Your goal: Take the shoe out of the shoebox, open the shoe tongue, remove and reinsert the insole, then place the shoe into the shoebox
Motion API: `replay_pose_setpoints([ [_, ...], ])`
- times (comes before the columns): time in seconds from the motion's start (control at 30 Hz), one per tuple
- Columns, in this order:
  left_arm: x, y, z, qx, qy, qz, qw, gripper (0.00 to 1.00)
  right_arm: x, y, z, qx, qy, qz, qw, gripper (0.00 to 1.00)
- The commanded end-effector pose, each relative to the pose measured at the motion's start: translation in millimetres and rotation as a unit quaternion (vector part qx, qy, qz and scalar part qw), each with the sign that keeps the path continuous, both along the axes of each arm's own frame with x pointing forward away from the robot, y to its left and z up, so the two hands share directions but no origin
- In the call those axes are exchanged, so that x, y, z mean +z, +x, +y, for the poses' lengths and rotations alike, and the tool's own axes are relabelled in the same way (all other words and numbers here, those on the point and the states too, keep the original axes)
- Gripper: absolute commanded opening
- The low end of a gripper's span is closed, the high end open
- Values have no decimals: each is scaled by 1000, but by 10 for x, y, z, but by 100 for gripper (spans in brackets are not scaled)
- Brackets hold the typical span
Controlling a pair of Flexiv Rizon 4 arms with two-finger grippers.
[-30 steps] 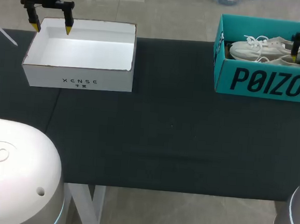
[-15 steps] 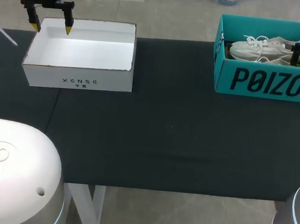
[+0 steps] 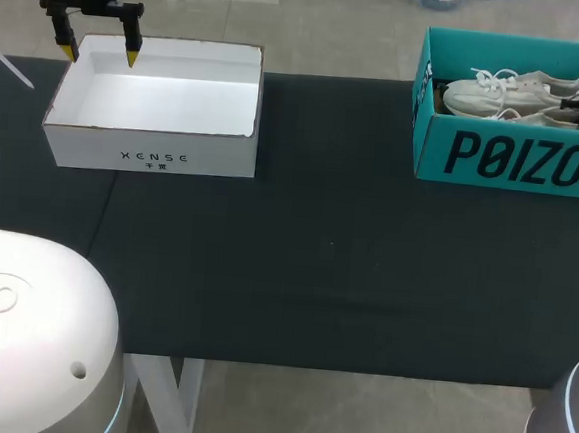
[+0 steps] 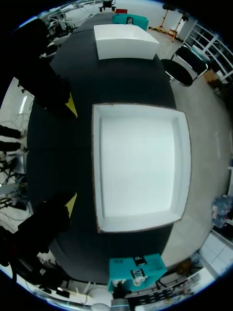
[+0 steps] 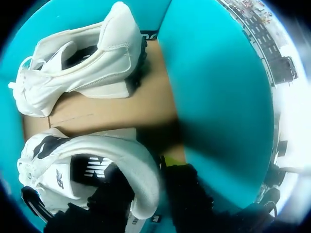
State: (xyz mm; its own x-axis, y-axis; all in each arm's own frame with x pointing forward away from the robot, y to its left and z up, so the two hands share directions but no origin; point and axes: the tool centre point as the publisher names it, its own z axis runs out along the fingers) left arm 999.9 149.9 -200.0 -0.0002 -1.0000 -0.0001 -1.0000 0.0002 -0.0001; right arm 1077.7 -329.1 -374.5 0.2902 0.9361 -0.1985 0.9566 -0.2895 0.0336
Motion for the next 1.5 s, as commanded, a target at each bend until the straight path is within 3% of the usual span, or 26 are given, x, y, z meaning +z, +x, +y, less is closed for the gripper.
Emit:
replay_pose_setpoints([
  [0.03, -1, 1, 0, 0, 0, 0, 1000, 100, 154, 36, 0, -15, -11, 4, 1000, 0],
  [0.6, -1, 1, 0, 0, 0, 0, 1000, 100, 1111, -58, 84, -33, -26, -39, 998, 0],
  [1.03, -1, 1, 0, 0, 0, 0, 1000, 100, 2022, -350, 545, 3, -41, -69, 997, 0],
  [1.27, -1, 1, 0, 0, 0, 0, 1000, 100, 2193, -671, 846, 2, -45, -71, 996, 0],
  [1.5, -1, 1, 0, 0, 0, 0, 1000, 100, 2094, -1066, 1350, 12, -46, -64, 997, 0],
])
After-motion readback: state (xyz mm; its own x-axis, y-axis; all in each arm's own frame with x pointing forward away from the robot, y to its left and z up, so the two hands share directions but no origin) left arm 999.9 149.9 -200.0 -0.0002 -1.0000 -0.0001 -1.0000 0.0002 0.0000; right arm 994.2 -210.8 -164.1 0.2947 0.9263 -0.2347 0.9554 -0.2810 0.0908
